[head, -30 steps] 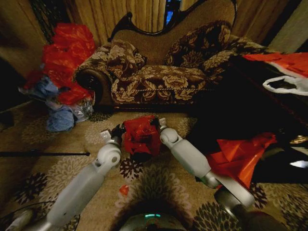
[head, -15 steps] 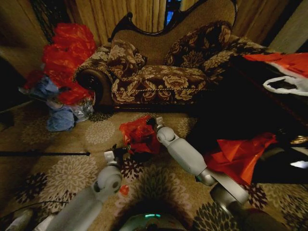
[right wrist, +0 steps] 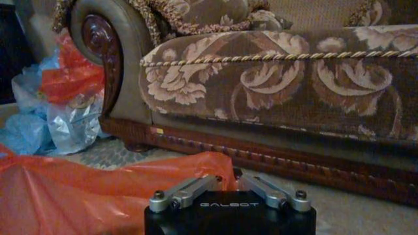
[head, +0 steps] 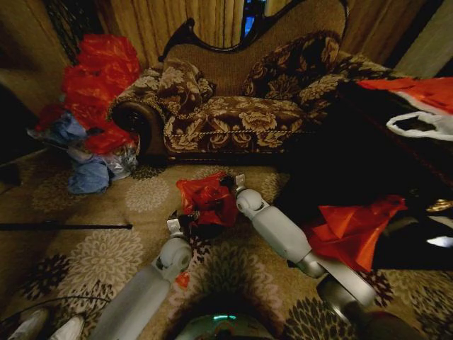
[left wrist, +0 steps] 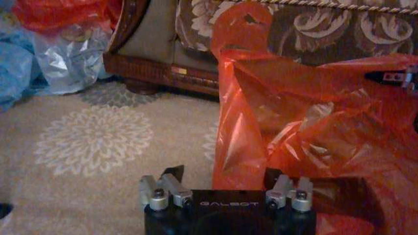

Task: Place a garbage bag over the trash bin.

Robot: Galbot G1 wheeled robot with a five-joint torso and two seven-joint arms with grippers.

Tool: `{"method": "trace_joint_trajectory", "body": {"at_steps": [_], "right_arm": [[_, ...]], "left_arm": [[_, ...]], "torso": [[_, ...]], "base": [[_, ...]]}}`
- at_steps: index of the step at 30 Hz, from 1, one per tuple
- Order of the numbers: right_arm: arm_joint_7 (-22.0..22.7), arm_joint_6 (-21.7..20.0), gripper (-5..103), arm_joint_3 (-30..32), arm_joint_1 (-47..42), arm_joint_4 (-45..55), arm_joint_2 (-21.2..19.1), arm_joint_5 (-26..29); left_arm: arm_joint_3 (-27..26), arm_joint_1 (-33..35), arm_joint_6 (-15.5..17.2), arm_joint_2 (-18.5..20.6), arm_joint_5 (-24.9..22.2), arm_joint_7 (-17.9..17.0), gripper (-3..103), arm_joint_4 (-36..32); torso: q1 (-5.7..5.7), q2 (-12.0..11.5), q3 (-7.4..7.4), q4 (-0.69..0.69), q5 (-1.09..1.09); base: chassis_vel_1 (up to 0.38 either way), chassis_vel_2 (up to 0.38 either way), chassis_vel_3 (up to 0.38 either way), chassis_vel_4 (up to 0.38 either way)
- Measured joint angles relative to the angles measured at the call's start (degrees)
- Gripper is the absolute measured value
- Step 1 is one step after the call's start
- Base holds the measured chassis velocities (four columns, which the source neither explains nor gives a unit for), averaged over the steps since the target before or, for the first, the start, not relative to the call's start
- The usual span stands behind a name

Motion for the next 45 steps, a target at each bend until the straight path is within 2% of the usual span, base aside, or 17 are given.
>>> {"method": "trace_joint_trajectory", "body": {"at_steps": [1, 4, 6, 7, 9, 10, 13, 16, 18, 19, 22, 25, 31, 35, 41, 45], "right_arm": [[0.0, 0.1, 0, 0.0, -0.2, 0.0, 0.0, 0.0], [0.0, 0.2, 0, -0.1, -0.4, 0.0, 0.0, -0.2], [0.0, 0.3, 0, -0.1, -0.6, 0.0, 0.1, -0.3], [0.0, 0.3, 0, -0.1, -0.6, 0.0, 0.1, -0.3], [-0.1, 0.5, 0, -0.1, -0.9, 0.0, 0.0, -0.7], [-0.1, 0.5, 0, -0.1, -0.9, 0.0, 0.0, -0.7], [-0.2, 1.1, 0, -0.2, -1.0, 0.0, 0.1, -0.9], [-0.2, 1.3, 0, -0.3, -1.0, 0.0, 0.1, -0.9], [-0.1, 1.5, 0, -0.3, -1.0, -0.1, 0.2, -0.9], [-0.1, 1.5, 0, -0.3, -1.0, -0.1, 0.2, -0.9], [0.2, 1.8, 0, -0.3, -1.4, -0.1, 0.1, -0.9], [0.4, 2.2, 0, -0.1, -1.8, 0.0, -0.1, -1.4], [1.1, 2.4, 0, 0.0, -2.0, 1.8, -1.4, -1.7], [0.1, 2.2, 0, -0.1, 0.0, -0.3, 0.1, -1.7], [-2.4, 2.0, 0, -0.6, 2.8, -5.9, 3.3, -2.3], [-6.6, 2.5, 0, -0.6, 4.9, -13.3, 5.4, -5.2]], "left_arm": [[0.0, -0.2, -0.1, -0.3, 0.0, 0.3, 75, 0.5], [0.2, -0.4, -0.3, -0.7, 0.0, 0.5, 70, 0.9], [0.2, -0.6, -0.4, -0.8, 0.0, 0.7, 58, 1.0], [0.2, -0.6, -0.4, -0.8, 0.0, 0.7, 58, 1.0], [0.2, -0.7, -0.8, -0.7, -0.1, 1.1, 47, 1.0], [0.2, -0.7, -0.8, -0.7, -0.1, 1.1, 47, 1.0], [0.0, -0.9, -1.3, -0.6, -0.3, 1.4, 31, 1.3], [0.0, -1.1, -1.5, -0.8, -0.3, 1.5, 26, 1.6], [0.0, -1.4, -1.6, -1.2, -0.4, 1.5, 15, 1.9], [0.0, -1.4, -1.6, -1.2, -0.4, 1.5, 15, 1.9], [-0.2, -1.7, -2.0, -1.6, -0.4, 1.5, 2, 2.2], [-0.7, -1.6, -2.3, -1.4, -0.7, 1.3, 0, 1.5], [-2.9, 0.5, -2.1, 2.2, -3.0, -1.9, 0, -4.5], [-5.2, 1.1, -1.8, 4.8, -5.3, -3.6, 0, -6.4], [-6.7, -1.6, -1.8, 4.5, -6.1, -2.4, 0, -2.1], [-5.8, -5.2, -1.3, 0.9, -7.9, -1.6, 0, 4.5]], "torso": [[0.00, 0.0, 0.00, 0.00, -0.01], [0.00, 0.0, 0.00, 0.00, -0.01], [0.00, 0.0, 0.00, 0.00, -0.01], [0.00, 0.0, 0.00, 0.00, -0.01], [0.00, 0.0, 0.00, 0.00, -0.01], [0.00, 0.0, 0.00, 0.00, -0.01], [0.00, 0.0, 0.00, 0.00, -0.01], [0.00, 0.0, 0.00, 0.01, -0.01], [0.00, 0.0, 0.00, 0.01, -0.01], [0.00, 0.0, 0.00, 0.01, -0.01], [0.00, 0.0, 0.00, 0.00, -0.01], [0.00, 0.0, 0.00, 0.01, -0.01], [0.00, 0.0, 0.00, -0.01, 0.00], [0.00, 0.0, 0.00, 0.01, -0.01], [0.00, 0.0, 0.00, 0.02, -0.01], [0.00, 0.0, 0.00, 0.00, -0.02]], "base": [[0.000, 0.000, 0.000, 0.000], [0.000, 0.000, 0.000, 0.000], [0.000, 0.000, 0.000, 0.000], [0.000, 0.000, 0.000, 0.000], [0.000, 0.000, 0.000, 0.000], [0.000, 0.000, 0.000, 0.000], [0.000, 0.000, 0.000, 0.000], [0.000, 0.000, 0.000, 0.000], [0.000, 0.000, 0.000, 0.000], [0.000, 0.000, 0.000, 0.000], [0.000, 0.000, 0.000, 0.000], [0.000, 0.000, 0.000, 0.000], [0.000, 0.000, 0.000, 0.000], [0.000, 0.000, 0.000, 0.000], [0.000, 0.000, 0.000, 0.000], [0.000, 0.000, 0.000, 0.000]]}}
